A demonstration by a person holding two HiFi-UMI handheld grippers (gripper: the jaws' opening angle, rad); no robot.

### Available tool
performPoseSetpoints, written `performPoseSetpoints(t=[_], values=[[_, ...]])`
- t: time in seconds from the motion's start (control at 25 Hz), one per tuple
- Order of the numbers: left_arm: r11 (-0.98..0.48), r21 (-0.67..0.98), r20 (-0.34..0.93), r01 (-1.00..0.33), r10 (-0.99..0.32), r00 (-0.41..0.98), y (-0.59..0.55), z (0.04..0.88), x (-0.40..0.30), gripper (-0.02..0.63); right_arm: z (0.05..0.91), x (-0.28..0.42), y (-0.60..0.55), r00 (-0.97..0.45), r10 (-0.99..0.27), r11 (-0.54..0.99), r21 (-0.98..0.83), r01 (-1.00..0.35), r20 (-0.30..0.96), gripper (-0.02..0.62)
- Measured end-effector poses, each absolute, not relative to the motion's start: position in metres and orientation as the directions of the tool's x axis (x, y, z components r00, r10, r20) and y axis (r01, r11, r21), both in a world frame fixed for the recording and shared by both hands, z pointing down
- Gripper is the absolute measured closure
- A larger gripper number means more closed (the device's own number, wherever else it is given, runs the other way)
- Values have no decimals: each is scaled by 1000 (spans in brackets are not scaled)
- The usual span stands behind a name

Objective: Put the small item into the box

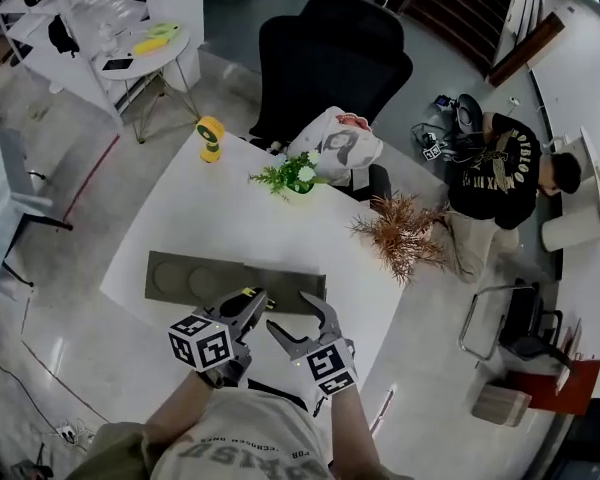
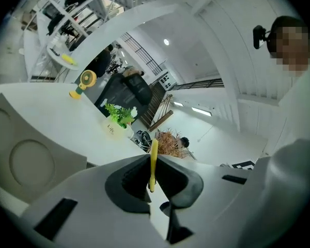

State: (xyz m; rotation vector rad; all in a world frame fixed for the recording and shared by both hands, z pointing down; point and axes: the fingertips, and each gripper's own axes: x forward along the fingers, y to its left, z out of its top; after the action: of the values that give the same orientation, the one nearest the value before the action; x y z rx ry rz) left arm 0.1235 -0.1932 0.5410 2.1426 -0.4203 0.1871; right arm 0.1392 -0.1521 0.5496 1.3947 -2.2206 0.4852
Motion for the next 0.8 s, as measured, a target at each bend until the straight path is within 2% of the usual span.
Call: performPoseSetpoints(t=[0.16,0.4,0.52,0.72,0.8], values=[[-453,819,279,-352,-221,934,-180,554,129,575,568,135,-145,-444,-642,518,-74,-852,625,270],[-375,864,264,-336,-231,936,-169,568,132,575,588,133,-142,-479,-568,585,-81,-807,670,272],[-350,879,253,-323,-232,939,-166,570,135,575,599,133,-138,-487,-528,612,-86,-786,696,295],[-334,886,250,-322,-241,938,-163,571,137,575,599,136,-134,-503,-512,621,-104,-777,696,469],[-320,893,244,-317,-247,938,-163,572,137,575,598,135,-133,-517,-503,629,-117,-768,693,491]])
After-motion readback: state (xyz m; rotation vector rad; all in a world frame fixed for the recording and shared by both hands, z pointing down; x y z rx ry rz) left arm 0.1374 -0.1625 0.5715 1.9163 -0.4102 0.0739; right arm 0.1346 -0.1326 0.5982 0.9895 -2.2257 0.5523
